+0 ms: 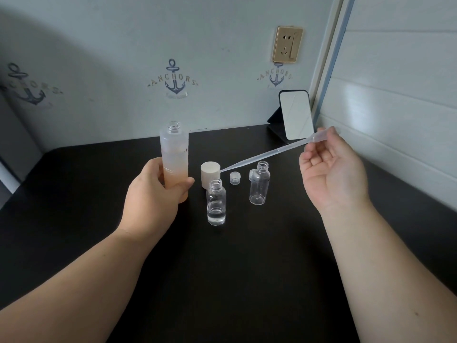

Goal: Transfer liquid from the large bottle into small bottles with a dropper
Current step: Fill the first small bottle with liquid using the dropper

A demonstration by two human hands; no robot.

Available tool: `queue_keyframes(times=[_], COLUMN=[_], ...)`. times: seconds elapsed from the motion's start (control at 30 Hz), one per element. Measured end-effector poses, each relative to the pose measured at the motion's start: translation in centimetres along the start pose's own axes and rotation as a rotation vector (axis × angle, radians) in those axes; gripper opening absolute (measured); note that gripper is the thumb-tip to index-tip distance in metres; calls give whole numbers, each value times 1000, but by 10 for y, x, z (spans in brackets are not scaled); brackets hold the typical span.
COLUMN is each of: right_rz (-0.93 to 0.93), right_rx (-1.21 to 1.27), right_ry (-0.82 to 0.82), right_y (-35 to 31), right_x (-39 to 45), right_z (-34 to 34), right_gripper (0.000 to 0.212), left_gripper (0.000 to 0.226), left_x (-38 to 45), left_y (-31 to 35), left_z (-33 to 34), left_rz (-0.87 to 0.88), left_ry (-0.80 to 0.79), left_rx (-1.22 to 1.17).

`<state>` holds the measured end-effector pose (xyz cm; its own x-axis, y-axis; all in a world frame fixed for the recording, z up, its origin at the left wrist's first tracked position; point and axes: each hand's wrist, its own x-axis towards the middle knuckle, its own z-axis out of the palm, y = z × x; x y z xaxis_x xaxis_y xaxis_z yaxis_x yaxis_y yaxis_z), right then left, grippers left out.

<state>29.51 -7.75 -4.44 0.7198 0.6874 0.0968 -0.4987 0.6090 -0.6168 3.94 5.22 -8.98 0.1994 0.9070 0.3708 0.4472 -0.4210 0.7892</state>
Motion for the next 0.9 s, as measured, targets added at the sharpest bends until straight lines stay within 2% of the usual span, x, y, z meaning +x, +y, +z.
queue_keyframes(times=[0.1,0.2,0.37,0.43,0.5,0.57,0.67,0.77,0.9], right_rz=[-2,5,-1,0,-1,-6,-15,-17,-20], right_rx=[-24,-49,-63,-62,-67,-70,-68,-66,-70], right_ry=[4,-5,-33,-52,-62,-74,-95,-102,-96], right_y=[0,0,2,2,3,2,3,3,2], right_x=[0,1,1,1,1,2,2,1,2], right_z=[2,2,1,1,1,1,1,0,0], right_gripper=[16,17,15,17,18,19,18,17,12], left_gripper=[47,61,67,67,55,45,41,37,25], left_x=[1,2,1,-2,-6,-10,-18,-26,-29], left_y=[0,0,2,3,6,9,13,15,18], left_z=[1,1,-1,-5,-9,-14,-18,-21,-21], left_rz=[-2,-7,-15,-24,-20,29,174,360,436], left_ry=[-13,-28,-55,-57,-12,79,167,165,64], left_rx=[9,13,-6,-73,-152,-166,-113,-62,-77])
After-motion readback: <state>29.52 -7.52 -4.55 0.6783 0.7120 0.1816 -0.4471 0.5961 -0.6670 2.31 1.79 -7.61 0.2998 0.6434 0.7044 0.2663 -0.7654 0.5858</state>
